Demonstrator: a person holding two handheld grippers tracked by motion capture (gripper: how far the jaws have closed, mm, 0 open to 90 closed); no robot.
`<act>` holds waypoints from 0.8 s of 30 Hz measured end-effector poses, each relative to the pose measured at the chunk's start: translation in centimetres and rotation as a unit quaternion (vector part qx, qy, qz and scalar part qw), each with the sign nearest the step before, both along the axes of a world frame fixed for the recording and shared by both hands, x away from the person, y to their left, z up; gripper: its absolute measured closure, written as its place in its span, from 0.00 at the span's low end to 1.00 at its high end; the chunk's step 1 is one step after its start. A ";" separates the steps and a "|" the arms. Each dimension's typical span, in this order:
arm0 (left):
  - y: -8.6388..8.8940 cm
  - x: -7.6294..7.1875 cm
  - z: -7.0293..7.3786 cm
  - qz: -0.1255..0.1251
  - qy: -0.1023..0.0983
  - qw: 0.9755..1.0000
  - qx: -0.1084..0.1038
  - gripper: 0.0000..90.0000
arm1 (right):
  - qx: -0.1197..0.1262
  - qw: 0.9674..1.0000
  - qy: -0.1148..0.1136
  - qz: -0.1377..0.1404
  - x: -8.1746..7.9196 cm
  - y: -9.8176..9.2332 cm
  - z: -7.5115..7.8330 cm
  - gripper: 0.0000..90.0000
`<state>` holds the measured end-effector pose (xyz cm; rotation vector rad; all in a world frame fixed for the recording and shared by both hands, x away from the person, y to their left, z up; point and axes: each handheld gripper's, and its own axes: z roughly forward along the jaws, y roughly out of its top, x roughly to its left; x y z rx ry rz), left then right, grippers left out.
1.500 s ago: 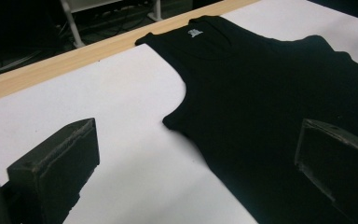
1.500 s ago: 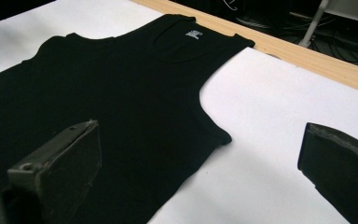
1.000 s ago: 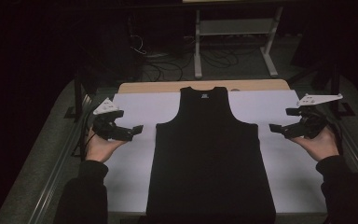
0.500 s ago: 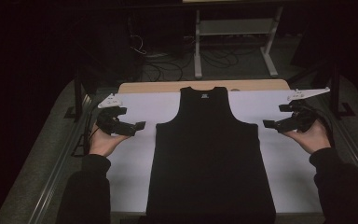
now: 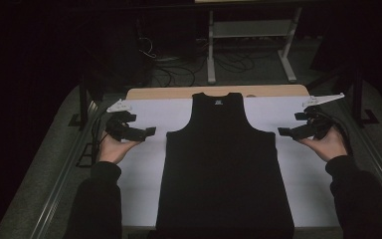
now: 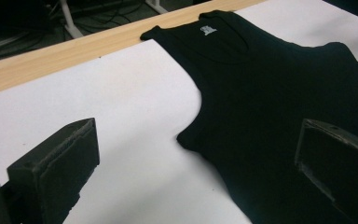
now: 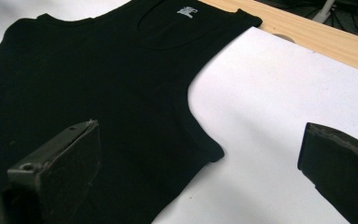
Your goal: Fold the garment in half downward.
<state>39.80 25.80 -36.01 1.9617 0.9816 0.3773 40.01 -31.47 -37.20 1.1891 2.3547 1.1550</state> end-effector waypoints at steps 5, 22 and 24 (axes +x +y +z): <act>-0.4 0.5 -0.5 0.001 0.001 1.000 -0.006 0.00 | 0.005 1.000 0.002 -0.003 0.3 -0.1 -0.3 0.00; -1.8 2.5 -2.8 0.004 0.027 1.000 -0.007 0.00 | -0.003 1.000 0.015 -0.003 1.4 0.5 -1.9 0.00; -1.9 2.6 -3.1 0.006 0.030 0.999 -0.009 0.00 | -0.003 1.000 0.018 -0.004 1.6 0.5 -2.1 0.00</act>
